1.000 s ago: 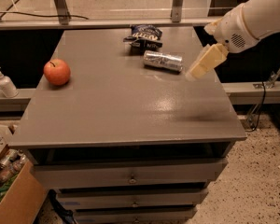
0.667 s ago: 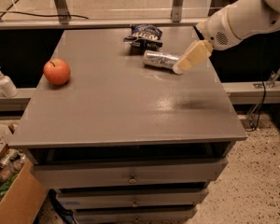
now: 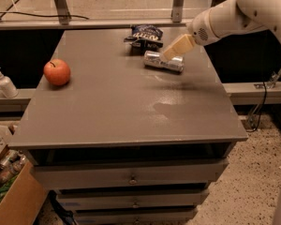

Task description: Pick blue chip bag

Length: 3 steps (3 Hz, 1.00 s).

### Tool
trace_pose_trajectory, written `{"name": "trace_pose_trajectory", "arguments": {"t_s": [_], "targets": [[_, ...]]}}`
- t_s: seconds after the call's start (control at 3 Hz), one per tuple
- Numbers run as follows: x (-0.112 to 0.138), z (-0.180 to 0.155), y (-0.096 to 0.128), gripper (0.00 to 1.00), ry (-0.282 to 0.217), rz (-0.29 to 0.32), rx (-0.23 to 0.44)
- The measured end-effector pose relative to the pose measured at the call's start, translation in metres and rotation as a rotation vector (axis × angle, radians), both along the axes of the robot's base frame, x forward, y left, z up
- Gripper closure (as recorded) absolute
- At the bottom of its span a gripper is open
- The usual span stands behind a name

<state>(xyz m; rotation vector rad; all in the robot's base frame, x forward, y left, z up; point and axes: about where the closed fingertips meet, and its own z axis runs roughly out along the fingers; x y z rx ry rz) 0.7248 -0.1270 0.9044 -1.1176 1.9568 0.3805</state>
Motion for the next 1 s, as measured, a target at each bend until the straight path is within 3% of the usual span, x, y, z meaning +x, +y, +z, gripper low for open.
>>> {"name": "trace_pose_trajectory", "arguments": {"t_s": [0.33, 1.0], "targets": [[0.037, -0.007, 0.014, 0.0, 0.009, -0.042, 0.076], [0.092, -0.017, 0.057, 0.0, 0.027, -0.097, 0.163]]}}
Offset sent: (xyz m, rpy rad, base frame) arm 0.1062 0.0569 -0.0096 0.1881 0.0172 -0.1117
